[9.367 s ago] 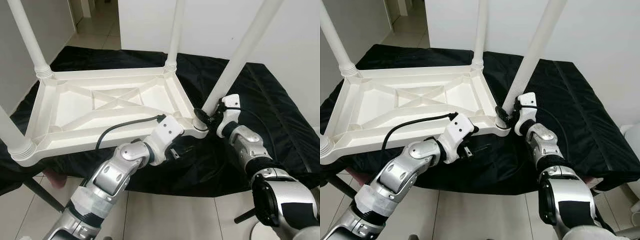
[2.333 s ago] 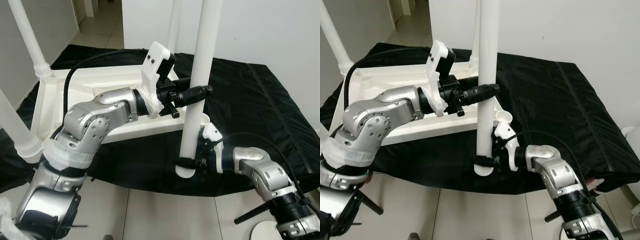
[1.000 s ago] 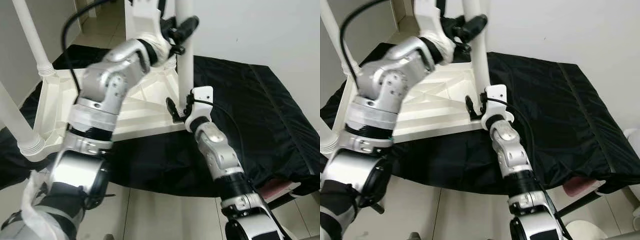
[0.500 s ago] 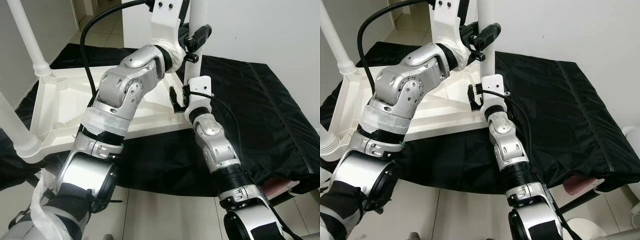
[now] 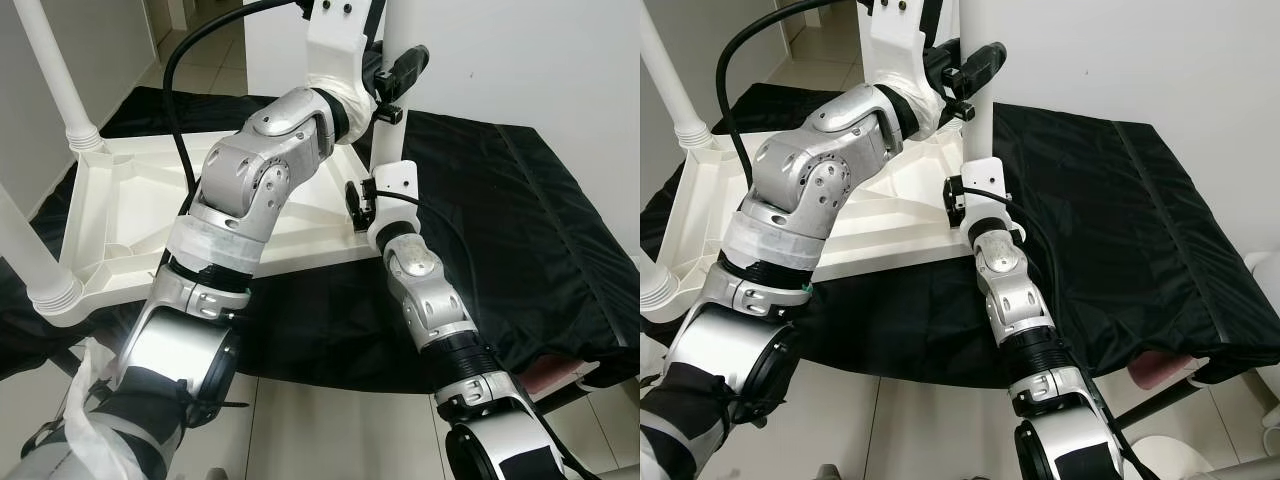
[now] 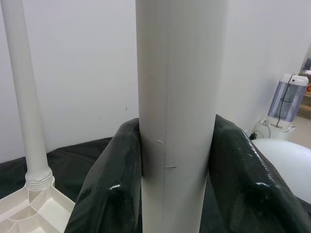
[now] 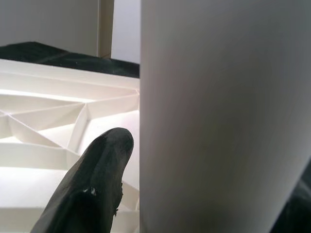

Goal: Building children table

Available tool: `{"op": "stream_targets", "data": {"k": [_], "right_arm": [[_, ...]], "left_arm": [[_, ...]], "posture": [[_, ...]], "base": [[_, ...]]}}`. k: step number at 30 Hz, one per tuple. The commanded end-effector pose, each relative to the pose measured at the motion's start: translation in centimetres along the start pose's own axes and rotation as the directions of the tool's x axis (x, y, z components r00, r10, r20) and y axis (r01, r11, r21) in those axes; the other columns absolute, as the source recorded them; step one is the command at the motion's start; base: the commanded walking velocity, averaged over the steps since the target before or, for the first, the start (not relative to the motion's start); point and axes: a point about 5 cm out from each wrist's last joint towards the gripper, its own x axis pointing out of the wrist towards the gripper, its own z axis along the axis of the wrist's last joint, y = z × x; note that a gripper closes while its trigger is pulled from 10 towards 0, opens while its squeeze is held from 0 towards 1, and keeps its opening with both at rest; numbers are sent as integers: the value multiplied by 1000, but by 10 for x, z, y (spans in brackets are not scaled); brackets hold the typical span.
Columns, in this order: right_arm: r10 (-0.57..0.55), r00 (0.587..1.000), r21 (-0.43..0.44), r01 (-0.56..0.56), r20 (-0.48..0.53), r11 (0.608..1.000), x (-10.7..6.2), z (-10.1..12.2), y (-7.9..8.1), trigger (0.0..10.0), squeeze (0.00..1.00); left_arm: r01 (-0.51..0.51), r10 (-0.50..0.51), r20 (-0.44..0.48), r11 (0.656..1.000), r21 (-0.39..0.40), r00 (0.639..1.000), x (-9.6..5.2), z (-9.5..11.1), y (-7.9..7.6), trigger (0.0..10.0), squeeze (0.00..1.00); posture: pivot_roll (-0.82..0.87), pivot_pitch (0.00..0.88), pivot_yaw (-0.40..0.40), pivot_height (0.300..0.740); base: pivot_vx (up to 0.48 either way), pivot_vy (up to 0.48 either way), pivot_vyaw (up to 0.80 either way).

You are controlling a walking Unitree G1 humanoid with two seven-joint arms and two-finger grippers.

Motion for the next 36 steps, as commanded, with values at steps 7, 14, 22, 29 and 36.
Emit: {"op": "stream_targets", "data": {"k": [7, 14, 22, 29, 36], "right_arm": [[-10, 1000, 20, 10, -20, 1000, -1, -5, -2, 0, 0], [-31, 999, 35, 32, -9, 999, 0, -3, -4, 0, 0], [-62, 998, 169, 66, -27, 983, 1, -1, -7, 10000, 0], [-97, 994, 218, 104, -45, 970, 2, -2, -12, 10000, 0], [-150, 987, 205, 158, -52, 966, 0, -5, -24, 10000, 0]], "left_arm": [[24, -25, 33, 999, 25, 999, 2, 10, -6, 10000, 0], [25, -26, 22, 999, 48, 999, 3, 8, -8, 10000, 0], [74, -75, 41, 997, 25, 996, 1, 8, -11, 10000, 1000], [102, -106, 51, 992, 69, 993, -2, 10, -13, 10000, 1000], [112, -112, 18, 993, 26, 994, -12, -6, -7, 10000, 0]], "posture": [[24, 52, -35, 740], [24, 52, -34, 740], [26, 49, -33, 740], [25, 50, -31, 740], [9, 44, -19, 740]], "base": [[0, 0, 0], [0, 0, 0], [0, 0, 0], [0, 0, 0], [0, 0, 0]]}}
